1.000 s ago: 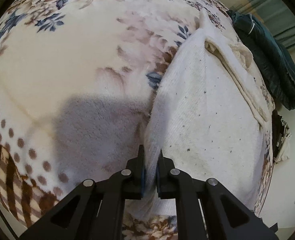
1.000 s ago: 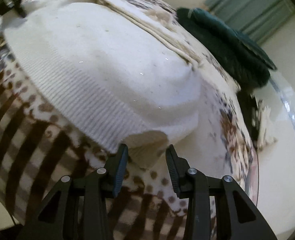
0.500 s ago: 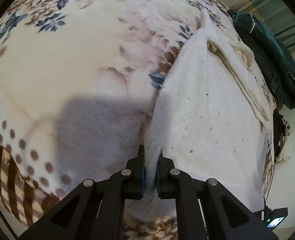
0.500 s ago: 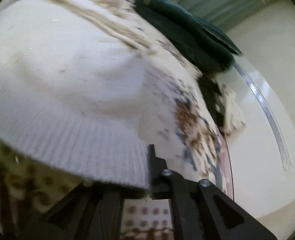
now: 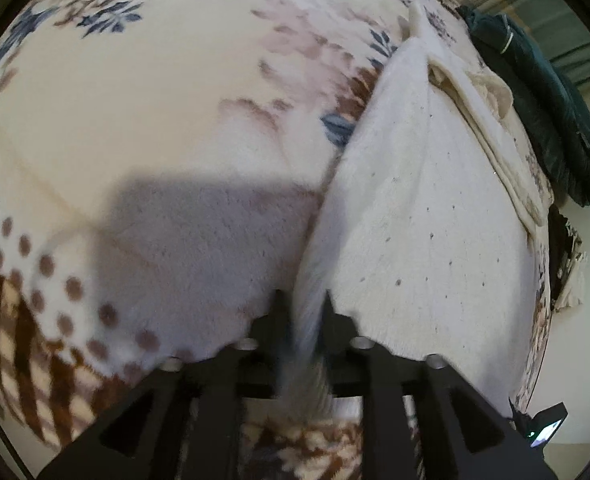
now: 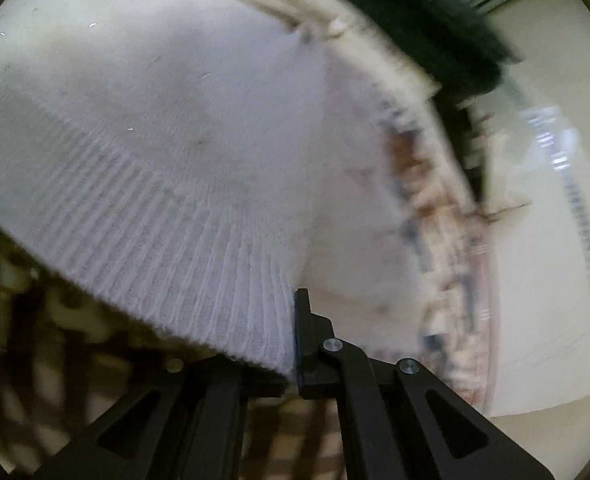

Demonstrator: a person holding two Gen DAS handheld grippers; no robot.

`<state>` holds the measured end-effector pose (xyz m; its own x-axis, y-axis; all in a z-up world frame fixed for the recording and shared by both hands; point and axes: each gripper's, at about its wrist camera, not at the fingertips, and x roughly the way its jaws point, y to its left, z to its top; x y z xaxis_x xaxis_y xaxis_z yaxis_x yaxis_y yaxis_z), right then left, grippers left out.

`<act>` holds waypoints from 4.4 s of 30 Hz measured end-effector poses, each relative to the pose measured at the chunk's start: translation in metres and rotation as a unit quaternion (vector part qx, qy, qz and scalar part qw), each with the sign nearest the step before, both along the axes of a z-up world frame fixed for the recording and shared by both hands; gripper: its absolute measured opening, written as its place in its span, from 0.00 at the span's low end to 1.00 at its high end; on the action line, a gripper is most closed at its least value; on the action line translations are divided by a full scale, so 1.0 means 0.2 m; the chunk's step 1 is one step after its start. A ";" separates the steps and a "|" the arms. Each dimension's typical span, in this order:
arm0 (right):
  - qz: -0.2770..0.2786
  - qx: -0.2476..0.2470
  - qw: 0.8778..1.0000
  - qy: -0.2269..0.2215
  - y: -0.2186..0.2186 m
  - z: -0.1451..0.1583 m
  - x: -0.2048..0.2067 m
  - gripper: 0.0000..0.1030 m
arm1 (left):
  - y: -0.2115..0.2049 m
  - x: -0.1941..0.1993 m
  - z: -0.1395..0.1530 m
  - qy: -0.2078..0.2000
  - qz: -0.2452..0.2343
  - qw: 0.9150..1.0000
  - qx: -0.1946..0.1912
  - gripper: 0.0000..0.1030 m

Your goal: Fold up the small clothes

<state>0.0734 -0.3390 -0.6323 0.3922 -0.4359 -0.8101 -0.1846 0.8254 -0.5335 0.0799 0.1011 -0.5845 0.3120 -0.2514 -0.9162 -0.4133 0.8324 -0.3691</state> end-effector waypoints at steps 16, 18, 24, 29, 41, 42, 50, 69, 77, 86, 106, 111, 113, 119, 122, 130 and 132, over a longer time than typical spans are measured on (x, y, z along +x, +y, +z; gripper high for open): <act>-0.171 0.331 0.918 0.133 -0.69 0.62 0.17 0.48 | -1.05 -0.10 0.40 -0.022 -0.200 0.978 0.053 0.67; -0.185 0.358 0.906 0.129 -0.79 0.66 0.29 0.48 | -1.38 -0.07 0.38 -0.024 -0.248 0.968 0.026 0.67; -0.180 0.396 0.887 0.153 -1.03 0.65 0.65 0.48 | -2.17 -0.05 0.19 -0.004 -0.334 0.942 0.018 0.67; -0.149 0.414 0.879 0.183 -1.21 0.59 0.92 0.48 | -2.55 0.00 -0.10 0.063 -0.347 0.931 0.093 0.67; -0.098 0.428 0.873 0.211 -1.32 0.44 1.65 0.48 | -2.64 0.11 -0.07 0.057 -0.232 0.954 0.182 0.65; -0.092 0.428 0.874 0.211 -1.30 0.43 1.68 0.48 | -2.64 0.12 0.01 0.035 -0.208 0.958 0.197 0.65; -0.076 0.423 0.877 0.216 -1.20 0.34 1.93 0.48 | -2.77 0.36 -0.26 0.103 -0.222 0.937 0.249 0.67; -0.176 0.602 0.691 0.358 -0.72 -0.26 2.65 0.62 | -2.38 0.29 0.21 0.004 -0.140 0.980 0.139 0.02; -0.129 0.558 0.755 0.320 -0.42 -0.07 2.62 0.17 | -2.12 0.23 0.34 -0.015 -0.095 0.991 0.091 0.02; -0.064 0.510 0.809 0.285 0.29 0.58 2.70 0.16 | -1.41 0.14 0.62 -0.069 0.014 0.998 0.003 0.02; -0.048 0.287 0.918 0.270 2.06 0.18 2.84 0.15 | 0.11 0.17 0.06 -0.039 0.106 0.988 -0.101 0.04; -0.080 0.354 0.873 0.327 2.02 0.17 2.88 0.51 | 0.10 0.15 0.03 -0.004 0.096 0.986 -0.137 0.24; -0.084 0.413 0.846 0.325 1.93 0.28 2.91 0.52 | 0.11 0.11 0.07 -0.010 0.098 0.984 -0.146 0.43; -0.069 0.406 0.875 0.253 1.62 0.50 2.96 0.57 | 0.17 0.14 0.16 -0.026 0.109 0.983 -0.147 0.68; -0.107 0.408 0.876 0.233 1.49 0.48 2.97 0.57 | 0.19 0.31 0.21 -0.044 0.088 0.985 -0.141 0.68; -0.170 0.396 0.891 0.142 1.06 0.42 2.82 0.57 | 0.16 1.38 0.36 -0.128 -0.020 0.985 -0.115 0.68; -0.190 0.409 0.882 0.137 0.97 0.38 2.82 0.57 | 0.11 1.69 0.36 -0.128 -0.053 0.984 -0.113 0.68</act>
